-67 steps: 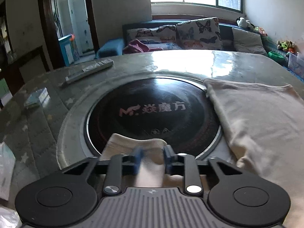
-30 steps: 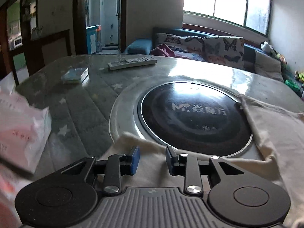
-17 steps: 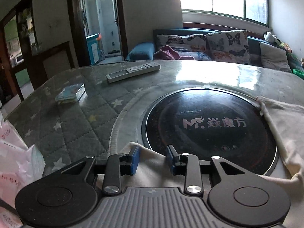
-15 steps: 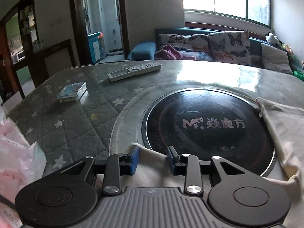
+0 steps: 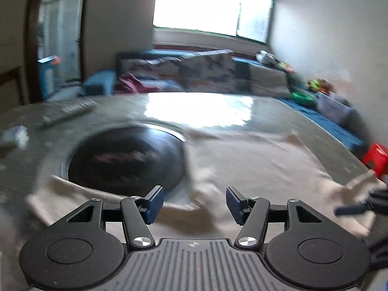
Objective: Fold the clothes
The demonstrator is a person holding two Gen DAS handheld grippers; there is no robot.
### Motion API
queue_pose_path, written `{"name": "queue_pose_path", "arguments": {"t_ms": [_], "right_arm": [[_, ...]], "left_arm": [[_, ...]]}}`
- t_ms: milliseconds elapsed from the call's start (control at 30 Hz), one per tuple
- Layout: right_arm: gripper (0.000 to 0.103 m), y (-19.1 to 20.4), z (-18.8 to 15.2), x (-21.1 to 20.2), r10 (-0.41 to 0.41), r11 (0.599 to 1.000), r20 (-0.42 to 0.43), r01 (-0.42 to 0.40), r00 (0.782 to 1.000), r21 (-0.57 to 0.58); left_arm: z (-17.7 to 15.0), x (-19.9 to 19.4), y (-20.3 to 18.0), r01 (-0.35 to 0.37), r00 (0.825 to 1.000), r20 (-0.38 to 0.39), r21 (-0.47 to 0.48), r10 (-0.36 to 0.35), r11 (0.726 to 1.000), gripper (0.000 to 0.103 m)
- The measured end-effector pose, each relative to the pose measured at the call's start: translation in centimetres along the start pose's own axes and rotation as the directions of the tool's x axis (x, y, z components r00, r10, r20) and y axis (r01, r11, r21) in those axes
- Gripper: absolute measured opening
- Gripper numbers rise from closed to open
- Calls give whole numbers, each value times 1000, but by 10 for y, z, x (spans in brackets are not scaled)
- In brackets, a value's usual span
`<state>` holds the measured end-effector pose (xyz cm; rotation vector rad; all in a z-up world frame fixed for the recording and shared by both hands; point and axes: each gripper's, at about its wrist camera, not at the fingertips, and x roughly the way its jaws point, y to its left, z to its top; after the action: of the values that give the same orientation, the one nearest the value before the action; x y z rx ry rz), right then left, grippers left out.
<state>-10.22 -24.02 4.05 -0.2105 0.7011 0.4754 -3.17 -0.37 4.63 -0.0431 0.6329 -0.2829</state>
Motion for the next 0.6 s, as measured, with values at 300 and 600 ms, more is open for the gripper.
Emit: {"name": "queue_pose_path", "arguments": {"t_ms": [300,600], "right_arm": [[61,-5,-12,1,9,1000,-32,-9,999,23],[61,-2,-4,1,18,1000,-18,-18,1000,10]], "left_arm": [[-29,4,14,-4,998,-59,-98,-2,995,64],[-37,-11,46,-95,995,-41,-121,91,988,66]]}}
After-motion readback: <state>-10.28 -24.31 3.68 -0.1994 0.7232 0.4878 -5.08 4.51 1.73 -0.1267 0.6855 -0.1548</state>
